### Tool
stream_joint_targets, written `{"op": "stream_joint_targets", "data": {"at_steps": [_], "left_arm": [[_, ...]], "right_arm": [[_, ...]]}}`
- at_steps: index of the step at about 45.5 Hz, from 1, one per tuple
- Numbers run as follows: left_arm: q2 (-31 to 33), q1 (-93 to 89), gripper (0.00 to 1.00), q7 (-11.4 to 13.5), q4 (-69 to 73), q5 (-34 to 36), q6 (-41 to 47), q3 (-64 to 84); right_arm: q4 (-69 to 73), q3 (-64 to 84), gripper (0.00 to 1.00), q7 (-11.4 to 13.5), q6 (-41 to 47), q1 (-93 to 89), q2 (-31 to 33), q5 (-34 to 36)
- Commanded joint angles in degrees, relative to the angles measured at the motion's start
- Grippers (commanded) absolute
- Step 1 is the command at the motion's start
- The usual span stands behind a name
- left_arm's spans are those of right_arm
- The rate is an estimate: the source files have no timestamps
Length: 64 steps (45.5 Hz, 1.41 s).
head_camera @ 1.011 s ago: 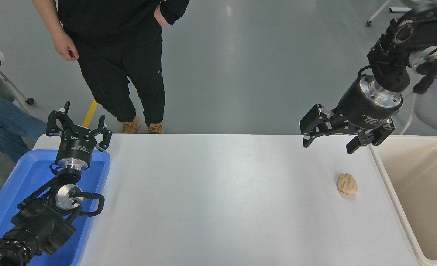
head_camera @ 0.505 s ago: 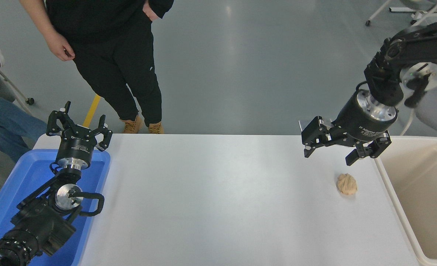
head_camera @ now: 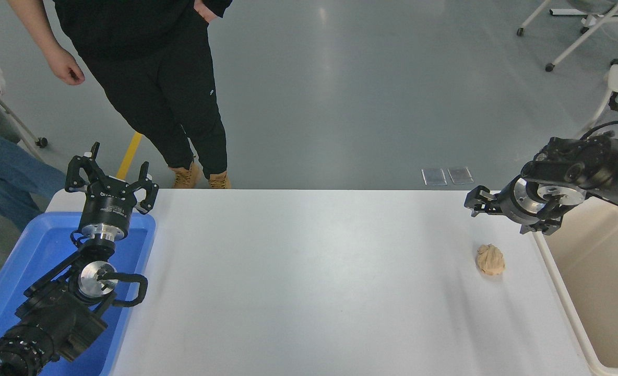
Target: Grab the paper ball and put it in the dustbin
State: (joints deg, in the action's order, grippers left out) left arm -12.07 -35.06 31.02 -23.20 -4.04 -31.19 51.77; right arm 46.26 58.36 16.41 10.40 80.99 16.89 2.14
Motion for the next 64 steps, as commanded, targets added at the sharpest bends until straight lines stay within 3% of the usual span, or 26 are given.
{"op": "stream_joint_targets", "data": {"at_steps": [1,14,26,57,60,64], "left_arm": [[0.0,0.0,0.99,0.0,0.0,0.0,0.1,0.0],[-0.1,0.0,0.99,0.0,0.0,0.0,0.0,0.0],[0.0,0.0,0.99,0.0,0.0,0.0,0.0,0.0],[0.0,0.0,0.99,0.0,0.0,0.0,0.1,0.1],[0.0,0.0,0.99,0.0,0.0,0.0,0.1,0.1],[0.0,0.0,0.99,0.0,0.0,0.0,0.0,0.1]], "right_arm": [[-7.2,-0.3,1.0,0.0,-10.7,-9.3,-3.4,-0.1],[-11.7,-1.1,1.0,-0.1,-16.5,-16.4,-7.4,0.3],[-13.6,-8.3,1.0,0.0,-16.7,-20.1,-7.4,0.7],[-17.3,-8.4,1.0,-0.2,-17.7,-24.4,-7.4,0.9],[-17.3,-8.3,0.93,-0.2,-19.5,-24.6,-7.5,0.7],[-17.2,-8.2,0.58,-0.3,-21.5,-25.6,-8.3,0.0]]}}
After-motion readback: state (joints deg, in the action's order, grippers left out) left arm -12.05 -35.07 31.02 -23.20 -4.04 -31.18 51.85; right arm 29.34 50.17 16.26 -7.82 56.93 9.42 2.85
